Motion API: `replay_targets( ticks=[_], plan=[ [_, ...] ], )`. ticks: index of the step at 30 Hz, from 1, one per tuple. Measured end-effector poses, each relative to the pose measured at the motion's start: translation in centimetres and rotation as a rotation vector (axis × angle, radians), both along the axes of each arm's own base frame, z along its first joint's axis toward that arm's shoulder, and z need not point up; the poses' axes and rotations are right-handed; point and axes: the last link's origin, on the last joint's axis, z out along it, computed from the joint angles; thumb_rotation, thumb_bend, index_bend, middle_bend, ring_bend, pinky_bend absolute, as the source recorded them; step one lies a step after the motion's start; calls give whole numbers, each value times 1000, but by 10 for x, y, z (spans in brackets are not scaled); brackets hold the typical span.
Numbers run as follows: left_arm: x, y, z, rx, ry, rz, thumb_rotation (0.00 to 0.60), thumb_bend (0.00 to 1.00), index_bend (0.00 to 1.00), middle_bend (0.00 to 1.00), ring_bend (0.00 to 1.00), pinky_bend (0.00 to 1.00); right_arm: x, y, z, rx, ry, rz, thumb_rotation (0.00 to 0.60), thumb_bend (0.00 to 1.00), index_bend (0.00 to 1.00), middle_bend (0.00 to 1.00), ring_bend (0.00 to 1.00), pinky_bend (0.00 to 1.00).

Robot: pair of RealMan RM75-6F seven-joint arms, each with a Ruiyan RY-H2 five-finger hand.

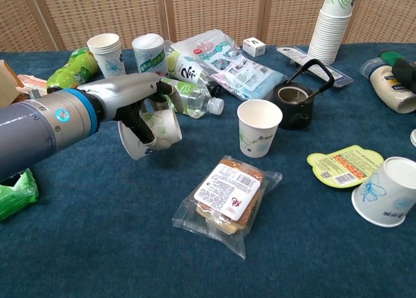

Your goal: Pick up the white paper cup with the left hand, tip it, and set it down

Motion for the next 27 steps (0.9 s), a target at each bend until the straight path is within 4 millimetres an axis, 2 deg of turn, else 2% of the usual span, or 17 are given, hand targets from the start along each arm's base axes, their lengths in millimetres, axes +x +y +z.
replay_targets(
  ticks=[9,13,18,27],
  plan=[
    [-15,0,-1,1,-430,74,600,317,264,462,272,299,0,-1,-3,7,11,-3,600,0,0,0,0,0],
    [-25,0,-5,17,-543,79,600,317,258,456,257,274,0,-1,-4,9,14,-4,600,0,0,0,0,0],
    [-37,-1,-17,41,-602,79,600,316,258,455,246,240,0,-1,-4,9,16,-4,600,0,0,0,0,0],
    [-45,-3,-32,36,-605,94,600,317,258,455,238,227,-1,-1,-2,4,11,-7,600,0,0,0,0,0]
  ],
)
